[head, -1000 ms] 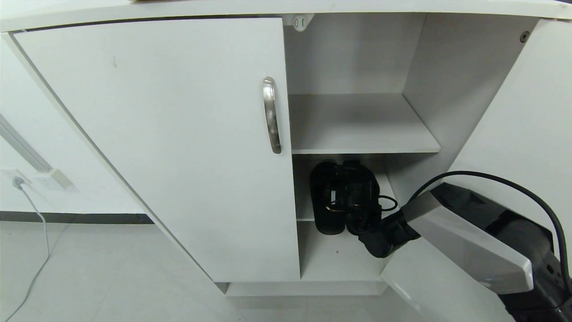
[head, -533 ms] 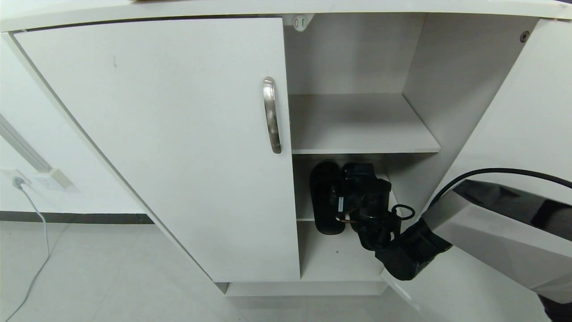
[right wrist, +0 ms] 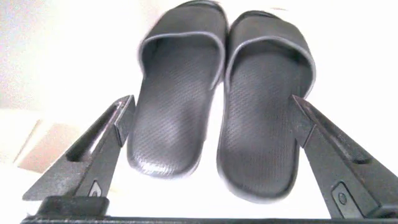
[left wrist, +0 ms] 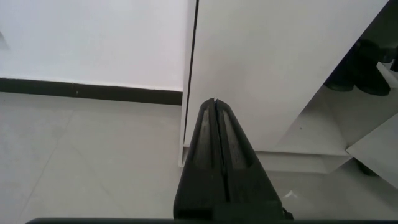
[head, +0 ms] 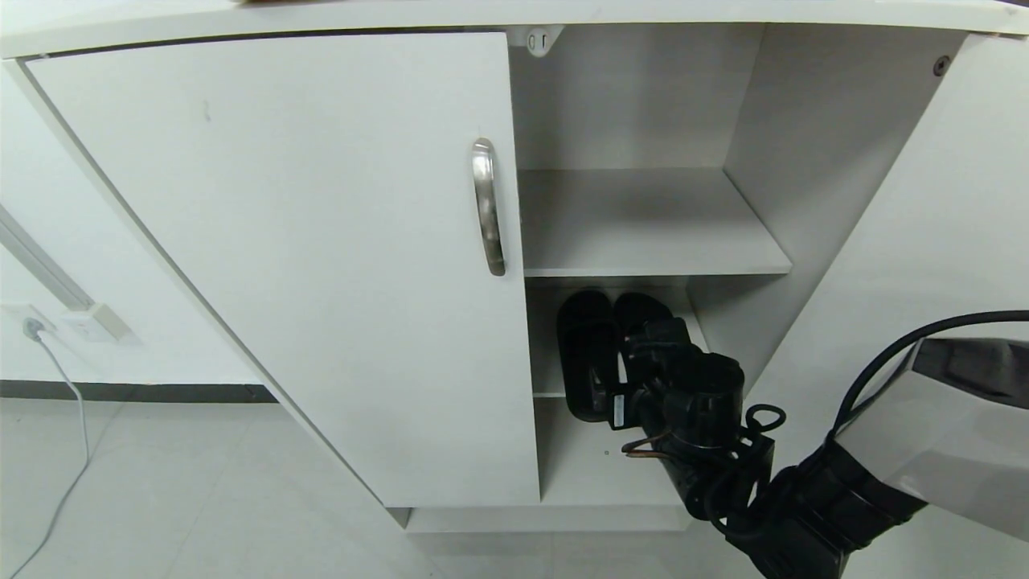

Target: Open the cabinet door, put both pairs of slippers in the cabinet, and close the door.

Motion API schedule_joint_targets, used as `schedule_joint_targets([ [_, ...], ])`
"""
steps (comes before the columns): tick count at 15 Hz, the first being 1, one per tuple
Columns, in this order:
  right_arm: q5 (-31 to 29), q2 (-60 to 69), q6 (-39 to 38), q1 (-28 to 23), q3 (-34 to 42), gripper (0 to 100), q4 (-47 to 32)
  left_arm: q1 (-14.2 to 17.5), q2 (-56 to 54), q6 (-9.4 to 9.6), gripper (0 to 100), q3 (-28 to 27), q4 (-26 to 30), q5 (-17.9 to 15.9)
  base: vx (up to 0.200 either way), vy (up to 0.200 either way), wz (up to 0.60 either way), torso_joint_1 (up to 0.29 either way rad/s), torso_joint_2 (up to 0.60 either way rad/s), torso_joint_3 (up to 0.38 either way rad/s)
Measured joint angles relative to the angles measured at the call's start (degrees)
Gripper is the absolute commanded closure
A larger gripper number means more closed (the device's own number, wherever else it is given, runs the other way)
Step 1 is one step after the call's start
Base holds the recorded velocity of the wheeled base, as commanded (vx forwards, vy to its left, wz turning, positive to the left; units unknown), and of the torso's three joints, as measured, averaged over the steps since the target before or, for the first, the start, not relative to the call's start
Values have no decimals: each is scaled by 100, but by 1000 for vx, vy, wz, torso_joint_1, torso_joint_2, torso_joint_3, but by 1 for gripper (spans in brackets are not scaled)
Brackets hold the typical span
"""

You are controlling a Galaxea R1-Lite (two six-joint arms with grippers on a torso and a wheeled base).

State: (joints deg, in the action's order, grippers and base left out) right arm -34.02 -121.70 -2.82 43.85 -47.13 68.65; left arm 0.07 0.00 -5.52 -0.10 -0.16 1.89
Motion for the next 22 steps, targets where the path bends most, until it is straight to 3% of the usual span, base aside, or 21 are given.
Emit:
schedule_joint_targets([
  [10, -11, 41, 11, 44, 63, 0, 66, 0, 0, 6, 100, 0, 0, -15, -180, 0, 0, 1, 2, 3],
  [22, -7, 41, 9, 63, 129, 0, 172, 0, 0, 20, 100, 0, 0, -22, 0, 0, 0, 0, 0, 0],
])
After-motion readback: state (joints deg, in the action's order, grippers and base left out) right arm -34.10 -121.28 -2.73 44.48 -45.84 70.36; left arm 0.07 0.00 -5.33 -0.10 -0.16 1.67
